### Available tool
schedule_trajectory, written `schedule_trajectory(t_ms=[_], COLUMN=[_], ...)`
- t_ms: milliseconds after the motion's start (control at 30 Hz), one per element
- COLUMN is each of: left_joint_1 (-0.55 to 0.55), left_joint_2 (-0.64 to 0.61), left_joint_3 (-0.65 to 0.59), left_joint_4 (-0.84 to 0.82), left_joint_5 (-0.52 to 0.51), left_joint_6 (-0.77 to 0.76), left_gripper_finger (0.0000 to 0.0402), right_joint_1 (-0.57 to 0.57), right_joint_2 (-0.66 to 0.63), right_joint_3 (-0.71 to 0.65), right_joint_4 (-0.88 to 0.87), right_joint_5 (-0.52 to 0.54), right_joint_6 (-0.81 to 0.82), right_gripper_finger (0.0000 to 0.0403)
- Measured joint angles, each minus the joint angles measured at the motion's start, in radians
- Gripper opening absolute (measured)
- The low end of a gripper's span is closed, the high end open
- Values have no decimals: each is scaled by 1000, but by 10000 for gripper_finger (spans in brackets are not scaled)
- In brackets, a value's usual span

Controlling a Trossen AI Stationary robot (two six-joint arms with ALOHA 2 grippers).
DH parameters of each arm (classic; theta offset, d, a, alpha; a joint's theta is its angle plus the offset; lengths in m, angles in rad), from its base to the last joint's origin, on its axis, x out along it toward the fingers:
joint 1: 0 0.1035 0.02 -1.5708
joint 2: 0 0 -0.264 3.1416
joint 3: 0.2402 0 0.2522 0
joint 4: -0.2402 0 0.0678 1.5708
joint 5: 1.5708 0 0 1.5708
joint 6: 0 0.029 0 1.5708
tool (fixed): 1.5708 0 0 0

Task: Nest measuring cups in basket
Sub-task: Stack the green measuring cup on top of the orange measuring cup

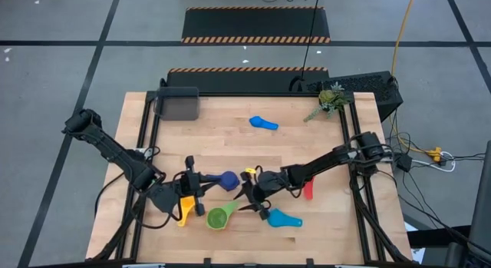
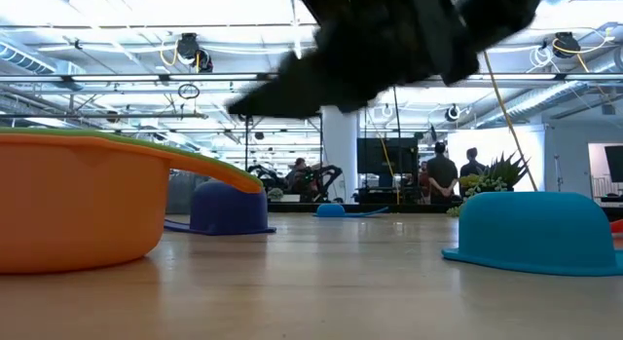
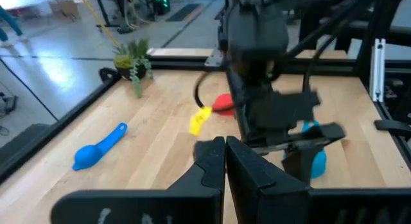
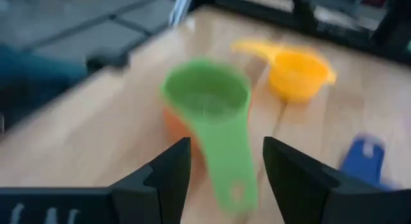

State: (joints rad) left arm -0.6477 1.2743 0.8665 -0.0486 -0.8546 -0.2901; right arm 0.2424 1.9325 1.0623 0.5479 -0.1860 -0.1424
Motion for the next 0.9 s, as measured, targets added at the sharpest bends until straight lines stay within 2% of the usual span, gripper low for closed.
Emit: schedule_trajectory(t_ms=[167,300,533,733,900], left_joint_1=[19,21,12,10,9], left_joint_2=[0,0,0,0,0], left_joint_3=[0,0,0,0,0], left_joint_4=[0,-2,-2,-4,-8], left_joint_5=[18,25,27,27,27], left_joint_6=[0,-1,0,0,0], left_gripper_finger=[19,19,19,19,19], right_joint_1=[2,3,-5,-18,-21], right_joint_2=[41,79,129,145,145], right_joint_3=[118,146,146,146,146], right_joint_4=[-134,-181,-109,-122,-141], right_joint_5=[2,2,-2,-53,-54], right_joint_6=[25,49,24,45,40], right_gripper_finger=[231,256,260,259,259])
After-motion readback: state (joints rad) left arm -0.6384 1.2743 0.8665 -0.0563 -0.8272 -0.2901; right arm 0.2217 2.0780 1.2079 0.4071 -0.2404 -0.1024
